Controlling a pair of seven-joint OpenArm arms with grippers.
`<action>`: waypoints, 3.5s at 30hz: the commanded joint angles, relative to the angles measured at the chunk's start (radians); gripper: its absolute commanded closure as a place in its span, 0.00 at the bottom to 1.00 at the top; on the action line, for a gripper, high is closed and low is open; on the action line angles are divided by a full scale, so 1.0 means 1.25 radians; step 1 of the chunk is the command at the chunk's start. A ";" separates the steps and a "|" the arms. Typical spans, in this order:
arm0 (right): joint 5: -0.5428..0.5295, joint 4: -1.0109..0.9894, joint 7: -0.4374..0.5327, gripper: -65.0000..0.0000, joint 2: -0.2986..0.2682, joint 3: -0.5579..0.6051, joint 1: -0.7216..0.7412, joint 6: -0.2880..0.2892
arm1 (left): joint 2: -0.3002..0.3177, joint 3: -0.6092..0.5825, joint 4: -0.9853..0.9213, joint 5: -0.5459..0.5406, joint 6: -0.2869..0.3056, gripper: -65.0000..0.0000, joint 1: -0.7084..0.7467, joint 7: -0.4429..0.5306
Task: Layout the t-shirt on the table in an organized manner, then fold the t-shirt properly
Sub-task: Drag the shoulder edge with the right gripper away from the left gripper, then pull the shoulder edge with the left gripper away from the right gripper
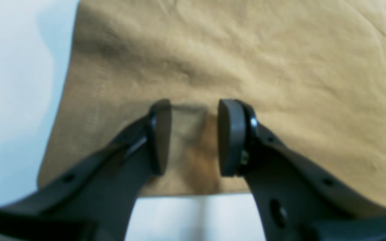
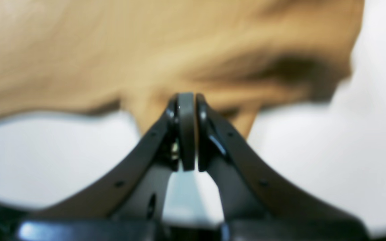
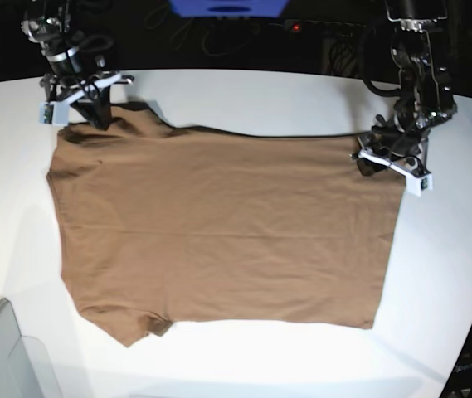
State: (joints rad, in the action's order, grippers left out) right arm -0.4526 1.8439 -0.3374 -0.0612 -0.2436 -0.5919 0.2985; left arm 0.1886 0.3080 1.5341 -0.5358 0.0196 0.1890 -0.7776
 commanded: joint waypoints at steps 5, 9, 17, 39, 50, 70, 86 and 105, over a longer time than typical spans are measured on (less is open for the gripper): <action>-0.006 -0.076 0.010 1.00 -0.024 -0.002 0.060 0.006 | 0.007 0.002 0.002 0.013 -0.011 0.64 0.007 -0.027; -0.006 -0.102 0.010 1.00 -0.025 -0.003 0.063 0.006 | 0.007 0.002 0.002 0.013 -0.011 0.64 0.007 -0.027; -0.006 -0.189 0.013 1.00 -0.025 -0.003 0.058 0.006 | 0.007 0.002 0.002 0.013 -0.011 0.64 0.007 -0.027; -0.010 0.046 0.013 1.00 -0.106 0.143 -0.108 0.011 | 0.006 0.003 0.002 0.012 -0.011 0.64 0.004 -0.027; -0.007 0.091 0.008 1.00 -0.040 -0.038 -0.093 0.006 | 0.004 0.003 0.140 0.012 -0.011 0.64 0.057 -0.027; -0.008 0.068 -0.096 0.53 -0.024 -0.018 -0.094 0.010 | 0.034 0.111 0.218 0.013 -0.010 0.57 0.134 -0.097; -0.008 0.064 -0.096 0.42 -0.024 0.040 -0.095 0.010 | 0.058 0.083 0.117 0.014 -0.010 0.00 0.124 -0.088; -0.008 -0.009 -0.089 0.42 -0.024 0.040 -0.099 0.010 | 0.058 0.051 0.040 0.020 -0.010 0.42 0.096 -0.089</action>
State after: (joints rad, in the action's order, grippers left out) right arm -0.4515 1.8175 -0.4660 -0.0856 -0.1894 -0.7074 0.3035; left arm 0.2653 0.3809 1.5932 -0.4870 0.0040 0.3054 -0.8318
